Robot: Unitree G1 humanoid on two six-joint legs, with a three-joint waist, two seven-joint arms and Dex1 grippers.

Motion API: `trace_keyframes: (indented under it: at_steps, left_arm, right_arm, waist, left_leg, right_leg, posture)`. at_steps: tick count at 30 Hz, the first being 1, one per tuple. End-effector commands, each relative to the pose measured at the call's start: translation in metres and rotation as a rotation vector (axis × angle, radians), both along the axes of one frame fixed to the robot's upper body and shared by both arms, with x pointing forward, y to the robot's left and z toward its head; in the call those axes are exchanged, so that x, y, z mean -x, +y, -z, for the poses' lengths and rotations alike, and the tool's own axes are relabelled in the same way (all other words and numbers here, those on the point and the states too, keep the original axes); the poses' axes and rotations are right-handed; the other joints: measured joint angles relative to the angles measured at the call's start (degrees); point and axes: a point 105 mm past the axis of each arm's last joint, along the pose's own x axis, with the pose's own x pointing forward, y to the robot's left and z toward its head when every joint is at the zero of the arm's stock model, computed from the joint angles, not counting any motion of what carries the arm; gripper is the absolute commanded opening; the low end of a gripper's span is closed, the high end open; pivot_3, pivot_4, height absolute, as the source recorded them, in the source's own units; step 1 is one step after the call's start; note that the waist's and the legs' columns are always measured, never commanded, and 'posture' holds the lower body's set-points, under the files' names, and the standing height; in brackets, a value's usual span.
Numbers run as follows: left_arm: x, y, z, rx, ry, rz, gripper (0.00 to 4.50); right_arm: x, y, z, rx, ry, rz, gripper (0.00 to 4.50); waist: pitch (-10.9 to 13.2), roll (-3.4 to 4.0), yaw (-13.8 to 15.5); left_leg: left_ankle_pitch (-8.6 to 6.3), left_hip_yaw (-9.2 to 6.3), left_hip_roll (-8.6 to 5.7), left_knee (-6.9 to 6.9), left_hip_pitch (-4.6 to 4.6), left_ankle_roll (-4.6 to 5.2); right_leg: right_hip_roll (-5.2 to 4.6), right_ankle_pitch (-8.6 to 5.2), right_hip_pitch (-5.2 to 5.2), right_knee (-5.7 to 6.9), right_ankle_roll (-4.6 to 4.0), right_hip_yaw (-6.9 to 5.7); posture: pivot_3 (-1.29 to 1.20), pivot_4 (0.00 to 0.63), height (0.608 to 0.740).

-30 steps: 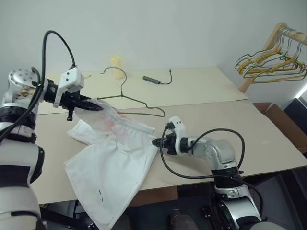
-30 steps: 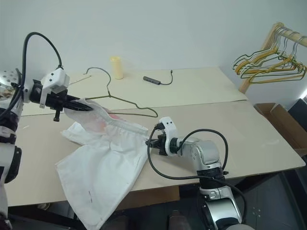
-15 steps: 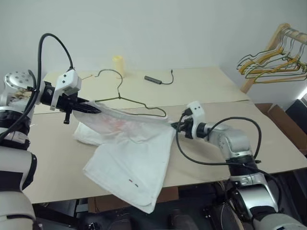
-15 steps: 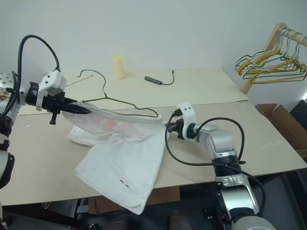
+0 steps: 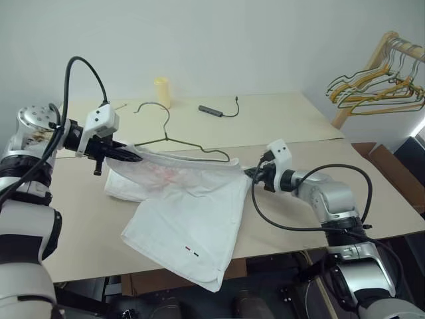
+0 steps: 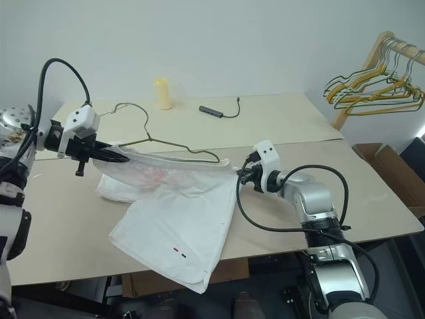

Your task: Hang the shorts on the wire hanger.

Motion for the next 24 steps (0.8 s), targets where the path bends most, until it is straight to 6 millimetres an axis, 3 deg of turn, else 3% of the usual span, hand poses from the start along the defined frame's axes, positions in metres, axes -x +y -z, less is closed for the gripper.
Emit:
trace_keyframes:
  at_steps: [1,10,19,24]
  left_arm:
    - [0.0,0.013,-0.013,-0.038,-0.04,-0.039,0.0]
    - [-0.008,0.015,-0.008,-0.087,-0.071,-0.083,0.0]
    - [-0.016,-0.004,-0.018,-0.023,-0.134,-0.045,0.0]
    - [-0.017,-0.008,-0.02,-0.013,-0.144,-0.032,0.0]
  right_arm:
    - [-0.005,-0.023,-0.019,0.084,-0.108,0.063,0.02]
    - [0.001,-0.008,-0.066,0.169,-0.301,-0.068,0.02]
    - [0.012,0.049,-0.125,0.443,-0.631,-0.284,0.02]
    - [0.025,0.08,-0.136,0.485,-0.733,-0.407,0.02]
  waist:
    - [0.0,0.0,0.0]
    - [0.0,0.0,0.06]
    - [0.0,0.0,-0.13]
    - [0.0,0.0,0.02]
  left_leg:
    - [0.0,0.0,0.0,0.0,0.0,0.0]
    - [0.0,0.0,0.0,0.0,0.0,0.0]
    - [0.0,0.04,0.01,0.0,0.02,0.0]
    - [0.0,0.06,0.01,-0.01,-0.02,0.0]
  right_leg:
    - [0.0,0.0,0.0,-0.01,0.0,0.0]
    - [0.0,0.0,0.0,0.0,0.0,-0.01]
    - [0.0,0.0,-0.03,0.03,0.0,0.01]
    - [0.0,0.0,-0.07,0.01,0.0,0.0]
  posture:
    - [-0.02,0.0,0.74]
    - [-0.02,0.0,0.74]
    - [-0.02,0.0,0.74]
    - [-0.02,0.0,0.74]
